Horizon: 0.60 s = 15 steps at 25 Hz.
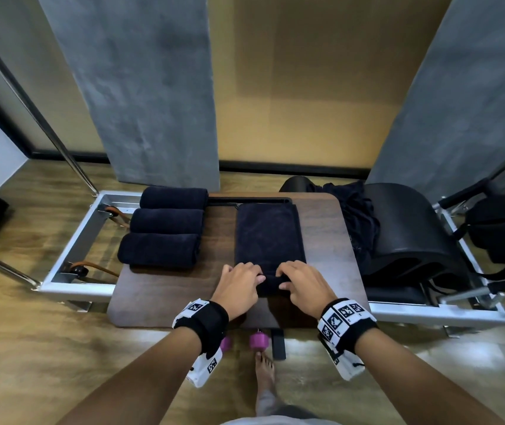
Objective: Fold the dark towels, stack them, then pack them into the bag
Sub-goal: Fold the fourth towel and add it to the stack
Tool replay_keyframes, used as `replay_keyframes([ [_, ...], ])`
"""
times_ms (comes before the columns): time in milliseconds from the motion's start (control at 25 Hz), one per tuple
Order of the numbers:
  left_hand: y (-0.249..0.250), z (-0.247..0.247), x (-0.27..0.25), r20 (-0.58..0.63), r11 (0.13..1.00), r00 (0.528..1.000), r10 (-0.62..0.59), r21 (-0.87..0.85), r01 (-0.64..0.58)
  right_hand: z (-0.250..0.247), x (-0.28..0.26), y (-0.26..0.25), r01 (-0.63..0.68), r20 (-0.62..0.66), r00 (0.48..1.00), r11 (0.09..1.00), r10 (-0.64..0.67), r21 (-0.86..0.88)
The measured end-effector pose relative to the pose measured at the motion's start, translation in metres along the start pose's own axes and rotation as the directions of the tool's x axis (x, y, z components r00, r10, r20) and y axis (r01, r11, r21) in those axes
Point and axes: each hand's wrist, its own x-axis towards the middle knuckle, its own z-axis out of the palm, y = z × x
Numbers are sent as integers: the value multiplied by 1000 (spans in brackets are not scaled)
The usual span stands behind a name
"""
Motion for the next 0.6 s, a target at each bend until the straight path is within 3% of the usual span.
replay_keyframes([
  [120,-8,-4,-8,-55,980,998,28,-196,-39,-3,14,0,-60,46,997,997,59,39],
  [240,-12,-8,-13,-76,992,993,89,-82,-95,-7,26,5,-184,99,980,975,172,128],
  [360,-13,-10,-7,-57,997,996,67,-19,-69,-9,32,8,-237,103,970,947,219,217],
  [480,-15,-12,2,-53,997,998,23,-78,-27,-7,29,12,-218,-29,969,904,245,368],
  [600,-19,-12,13,-20,993,999,-34,-112,31,-5,20,13,-53,-168,981,964,99,259],
])
